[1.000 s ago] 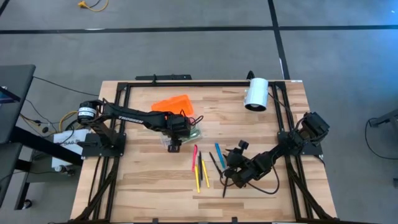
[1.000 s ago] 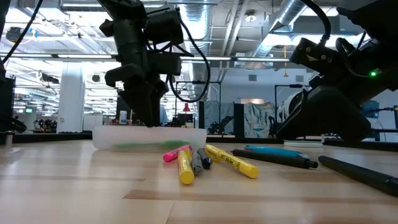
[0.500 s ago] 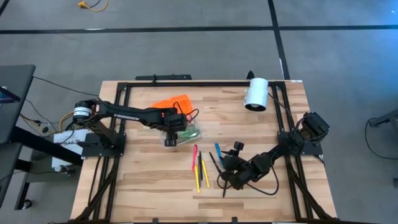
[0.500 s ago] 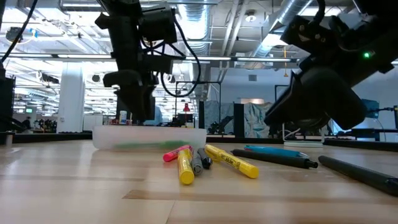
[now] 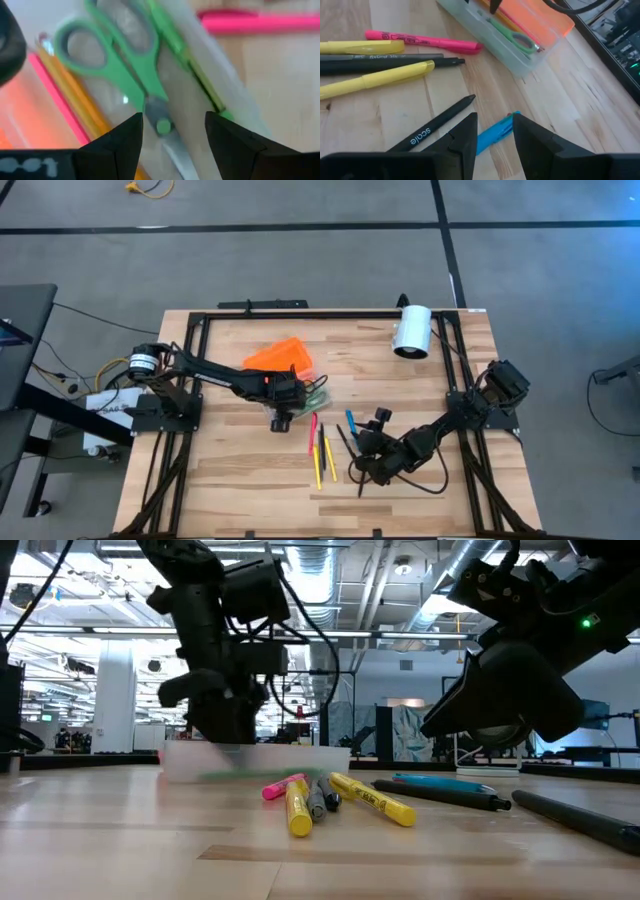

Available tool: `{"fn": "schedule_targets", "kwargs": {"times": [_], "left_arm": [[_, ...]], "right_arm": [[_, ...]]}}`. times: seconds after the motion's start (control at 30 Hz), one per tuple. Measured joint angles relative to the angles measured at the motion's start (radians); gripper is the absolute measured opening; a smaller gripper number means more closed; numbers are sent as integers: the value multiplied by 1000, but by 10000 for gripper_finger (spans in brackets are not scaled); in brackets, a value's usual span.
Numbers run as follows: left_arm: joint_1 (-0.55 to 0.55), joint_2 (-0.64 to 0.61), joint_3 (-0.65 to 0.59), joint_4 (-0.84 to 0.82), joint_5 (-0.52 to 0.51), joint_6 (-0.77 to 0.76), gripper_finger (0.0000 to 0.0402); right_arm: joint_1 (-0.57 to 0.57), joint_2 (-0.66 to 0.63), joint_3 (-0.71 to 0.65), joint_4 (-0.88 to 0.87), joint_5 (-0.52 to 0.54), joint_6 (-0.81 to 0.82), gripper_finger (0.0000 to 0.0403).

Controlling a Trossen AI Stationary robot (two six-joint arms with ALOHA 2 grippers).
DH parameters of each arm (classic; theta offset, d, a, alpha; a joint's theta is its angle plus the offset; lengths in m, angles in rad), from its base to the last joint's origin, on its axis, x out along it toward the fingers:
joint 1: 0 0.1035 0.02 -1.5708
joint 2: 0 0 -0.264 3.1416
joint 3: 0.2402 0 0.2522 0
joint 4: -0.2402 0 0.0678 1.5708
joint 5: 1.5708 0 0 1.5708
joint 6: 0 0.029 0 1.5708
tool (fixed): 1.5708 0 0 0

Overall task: Pick & place school supplies into a supply box
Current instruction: Adjust the supply box on the table, then put the blue pen into the supply box

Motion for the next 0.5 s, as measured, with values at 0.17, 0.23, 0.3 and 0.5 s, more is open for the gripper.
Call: {"fn": "schedule_targets", "kwargs": {"times": [0.17, 0.23, 0.3, 0.5], "left_arm": [[0, 0, 0, 57, 7, 14, 204], [0, 0, 0, 61, -13, 18, 204], [0, -1, 0, 58, -52, 27, 204], [0, -74, 0, -17, -183, 39, 204]], "right_arm": [[0, 0, 0, 6, 0, 0, 118], [0, 0, 0, 7, -1, 0, 118], [0, 0, 0, 7, -2, 0, 118], [-16, 0, 0, 20, -5, 1, 118]]}}
